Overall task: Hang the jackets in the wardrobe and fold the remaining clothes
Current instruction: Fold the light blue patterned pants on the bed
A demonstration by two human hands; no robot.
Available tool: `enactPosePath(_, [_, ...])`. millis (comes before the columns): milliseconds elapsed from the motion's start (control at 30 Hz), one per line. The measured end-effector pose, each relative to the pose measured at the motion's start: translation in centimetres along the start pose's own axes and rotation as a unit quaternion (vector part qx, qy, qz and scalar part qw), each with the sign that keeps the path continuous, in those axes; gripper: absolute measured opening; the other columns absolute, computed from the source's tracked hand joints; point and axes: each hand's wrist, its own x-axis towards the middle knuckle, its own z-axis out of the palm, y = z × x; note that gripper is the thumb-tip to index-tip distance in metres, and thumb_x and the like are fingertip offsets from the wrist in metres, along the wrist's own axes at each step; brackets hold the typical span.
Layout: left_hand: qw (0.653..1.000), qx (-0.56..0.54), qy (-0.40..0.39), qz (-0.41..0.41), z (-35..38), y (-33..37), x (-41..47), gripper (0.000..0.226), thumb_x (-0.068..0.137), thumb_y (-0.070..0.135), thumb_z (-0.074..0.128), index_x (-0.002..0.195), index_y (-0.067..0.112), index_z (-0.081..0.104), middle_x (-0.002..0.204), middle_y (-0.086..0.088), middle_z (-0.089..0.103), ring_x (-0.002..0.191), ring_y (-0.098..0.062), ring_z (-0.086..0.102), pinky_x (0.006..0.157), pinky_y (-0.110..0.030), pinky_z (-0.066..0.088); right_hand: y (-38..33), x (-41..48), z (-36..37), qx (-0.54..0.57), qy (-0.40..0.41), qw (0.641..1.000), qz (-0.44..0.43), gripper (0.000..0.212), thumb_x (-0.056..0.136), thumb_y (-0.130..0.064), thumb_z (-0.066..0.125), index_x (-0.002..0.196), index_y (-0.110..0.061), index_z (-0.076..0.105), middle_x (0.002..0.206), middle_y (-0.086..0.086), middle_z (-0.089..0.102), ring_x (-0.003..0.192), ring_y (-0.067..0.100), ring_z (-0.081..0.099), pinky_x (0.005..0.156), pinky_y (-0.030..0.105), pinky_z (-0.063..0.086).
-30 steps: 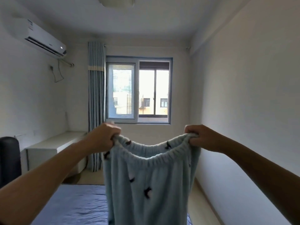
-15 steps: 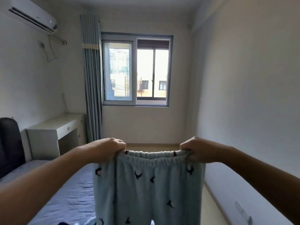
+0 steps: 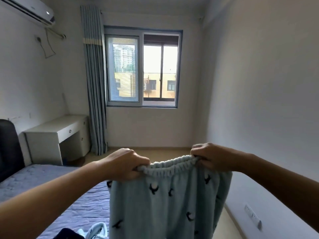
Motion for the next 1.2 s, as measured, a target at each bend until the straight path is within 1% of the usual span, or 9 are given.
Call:
enactPosePath(100, [0.98, -0.191, -0.024, -0.044, -0.2, 0.8, 1.4, 0.018, 0.065, 0.003, 0.048, 0.076, 0.017, 0.049, 0.067, 0.004, 0.05, 0.063, -0.017, 0.038, 0.062, -0.036, 0.043, -1.2, 0.7, 0.3, 0.02, 0.014, 0.999, -0.023, 0.018, 0.091, -0.006, 0.048, 0.1, -0.014, 0.06, 0.097, -0.004, 0.063, 0.085, 0.007, 0.054, 0.077, 0.025, 0.045])
enactPosePath(333, [0.989, -0.081, -0.101, -0.068, 0.5, 2.7, 1.9, 0.056, 0.07, 0.073, 0.051, 0.119, 0.049, 0.037, 0.073, 0.01, 0.055, 0.07, -0.015, 0.052, 0.063, -0.029, 0.043, -2.0, 0.8, -0.2, -0.022, -0.022, 0.999, -0.01, 0.027, 0.088, -0.036, 0.055, 0.115, -0.04, 0.053, 0.096, -0.01, 0.068, 0.082, 0.011, 0.06, 0.076, 0.034, 0.051])
enactPosePath(433, [0.991, -0.115, -0.065, -0.017, 0.1, 2.6, 2.4, 0.02, 0.085, 0.036, 0.058, 0.103, 0.036, 0.053, 0.077, 0.007, 0.058, 0.067, -0.009, 0.041, 0.064, -0.025, 0.035, -2.0, 0.8, -0.4, -0.026, -0.042, 0.999, -0.015, 0.033, 0.082, -0.053, 0.063, 0.113, -0.042, 0.053, 0.095, -0.016, 0.065, 0.084, 0.005, 0.057, 0.075, 0.028, 0.05])
enactPosePath(567, [0.978, -0.191, -0.06, 0.059, -0.8, 2.5, 2.6, 0.023, 0.074, -0.003, 0.053, 0.088, 0.013, 0.061, 0.08, 0.009, 0.054, 0.074, -0.004, 0.042, 0.073, -0.016, 0.035, -1.2, 0.8, -0.4, 0.011, -0.071, 0.997, 0.009, 0.026, 0.075, -0.04, 0.074, 0.086, -0.028, 0.055, 0.078, -0.009, 0.058, 0.07, 0.008, 0.049, 0.067, 0.035, 0.047])
enactPosePath(700, [0.991, -0.092, -0.029, 0.098, -1.0, 2.2, 2.6, 0.03, 0.071, -0.005, 0.054, 0.083, 0.022, 0.061, 0.091, 0.013, 0.06, 0.095, -0.008, 0.048, 0.093, -0.026, 0.036, -0.3, 1.1, 0.4, 0.027, -0.105, 0.994, 0.018, 0.018, 0.076, -0.018, 0.074, 0.078, -0.01, 0.058, 0.082, 0.004, 0.057, 0.071, 0.01, 0.046, 0.068, 0.029, 0.044])
enactPosePath(800, [0.992, -0.025, 0.002, 0.123, -1.9, 2.2, 2.4, 0.026, 0.072, 0.005, 0.055, 0.082, 0.029, 0.059, 0.102, 0.021, 0.058, 0.104, -0.003, 0.044, 0.088, -0.024, 0.033, -0.3, 1.9, 1.9, 0.069, -0.085, 0.994, -0.008, 0.016, 0.075, -0.015, 0.074, 0.088, -0.01, 0.066, 0.117, -0.002, 0.055, 0.103, 0.009, 0.052, 0.09, 0.027, 0.045])
enactPosePath(933, [0.986, 0.039, 0.01, 0.162, -3.8, 2.0, 1.4, 0.021, 0.079, 0.009, 0.058, 0.08, 0.03, 0.056, 0.098, 0.025, 0.062, 0.083, -0.002, 0.04, 0.075, -0.015, 0.038, -0.5, 4.1, 3.9, 0.077, -0.051, 0.995, -0.03, 0.017, 0.077, -0.027, 0.073, 0.089, -0.015, 0.07, 0.15, -0.017, 0.023, 0.144, 0.005, 0.011, 0.111, 0.022, 0.026])
enactPosePath(1100, [0.991, 0.049, 0.006, 0.124, -6.1, 0.9, -1.0, 0.025, 0.082, 0.006, 0.056, 0.08, 0.031, 0.059, 0.094, 0.023, 0.062, 0.079, 0.0, 0.044, 0.064, -0.012, 0.043, -2.5, 6.3, 6.4, 0.158, -0.078, 0.981, -0.087, 0.018, 0.077, -0.028, 0.077, 0.087, -0.014, 0.071, 0.154, -0.015, 0.028, 0.139, 0.001, 0.027, 0.108, 0.015, 0.028])
enactPosePath(1200, [0.994, 0.07, 0.001, 0.078, -7.2, -0.1, -2.7, 0.03, 0.073, -0.002, 0.064, 0.076, 0.028, 0.063, 0.092, 0.022, 0.063, 0.078, -0.003, 0.048, 0.068, -0.002, 0.031, -4.1, 6.8, 8.1, 0.17, 0.063, 0.972, -0.151, 0.019, 0.077, -0.025, 0.075, 0.087, -0.009, 0.072, 0.146, -0.022, 0.033, 0.13, -0.01, 0.035, 0.1, 0.011, 0.035])
